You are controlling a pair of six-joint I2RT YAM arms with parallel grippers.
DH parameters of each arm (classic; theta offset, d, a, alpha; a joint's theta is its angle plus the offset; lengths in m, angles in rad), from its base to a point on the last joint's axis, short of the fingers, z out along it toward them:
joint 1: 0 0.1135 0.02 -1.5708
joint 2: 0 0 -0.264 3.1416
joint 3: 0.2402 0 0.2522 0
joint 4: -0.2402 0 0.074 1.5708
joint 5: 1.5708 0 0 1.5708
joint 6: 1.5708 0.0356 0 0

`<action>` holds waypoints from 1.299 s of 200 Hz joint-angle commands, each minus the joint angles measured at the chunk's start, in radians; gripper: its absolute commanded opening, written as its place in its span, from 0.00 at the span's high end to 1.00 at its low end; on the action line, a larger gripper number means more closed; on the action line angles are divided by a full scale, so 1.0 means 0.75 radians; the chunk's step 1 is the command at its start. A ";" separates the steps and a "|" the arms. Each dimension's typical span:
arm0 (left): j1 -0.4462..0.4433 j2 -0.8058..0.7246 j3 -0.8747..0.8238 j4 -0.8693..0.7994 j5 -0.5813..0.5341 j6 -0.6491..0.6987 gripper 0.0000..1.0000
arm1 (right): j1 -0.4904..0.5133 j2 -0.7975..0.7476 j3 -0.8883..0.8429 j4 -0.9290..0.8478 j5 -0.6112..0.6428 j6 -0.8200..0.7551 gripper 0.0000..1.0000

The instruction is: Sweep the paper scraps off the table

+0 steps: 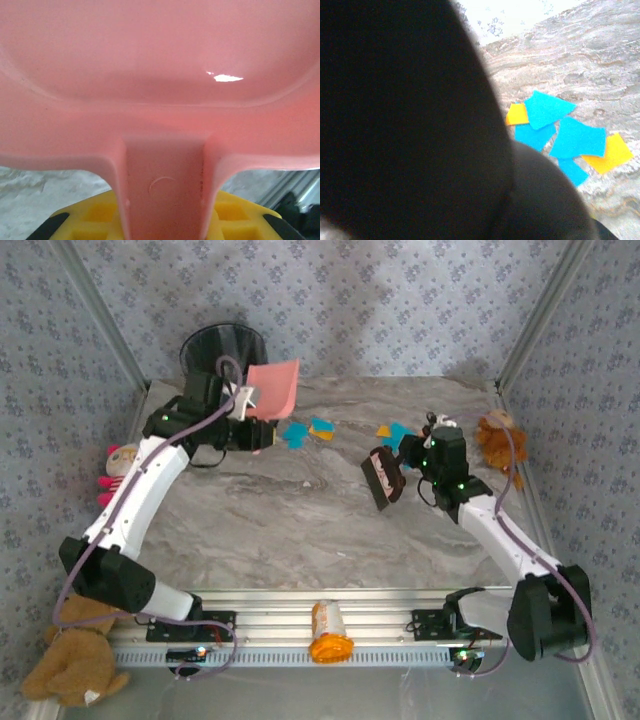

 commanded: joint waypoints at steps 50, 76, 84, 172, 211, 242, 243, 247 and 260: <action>-0.225 -0.163 -0.354 0.091 -0.333 0.308 1.00 | -0.152 0.354 0.315 0.235 -0.118 0.207 1.00; -0.279 -0.151 -0.419 0.125 -0.364 0.346 1.00 | -0.187 0.486 0.424 0.287 -0.144 0.247 1.00; -0.291 -0.145 -0.438 0.140 -0.369 0.352 1.00 | -0.193 0.521 0.447 0.317 -0.139 0.257 1.00; -0.416 0.038 -0.466 0.095 -0.431 0.488 1.00 | -0.216 0.906 0.842 0.144 0.006 0.453 1.00; -0.458 0.108 -0.462 0.074 -0.446 0.515 1.00 | -0.216 0.959 0.868 0.032 0.178 0.484 1.00; -0.477 0.147 -0.452 0.068 -0.449 0.530 1.00 | -0.213 0.938 0.841 -0.075 0.283 0.487 1.00; -0.478 0.148 -0.452 0.068 -0.449 0.530 1.00 | -0.212 0.937 0.840 -0.077 0.286 0.488 1.00; -0.481 0.152 -0.450 0.068 -0.451 0.535 1.00 | -0.211 0.932 0.833 -0.088 0.296 0.488 1.00; -0.486 0.162 -0.447 0.066 -0.449 0.544 1.00 | -0.209 0.907 0.795 -0.126 0.329 0.488 1.00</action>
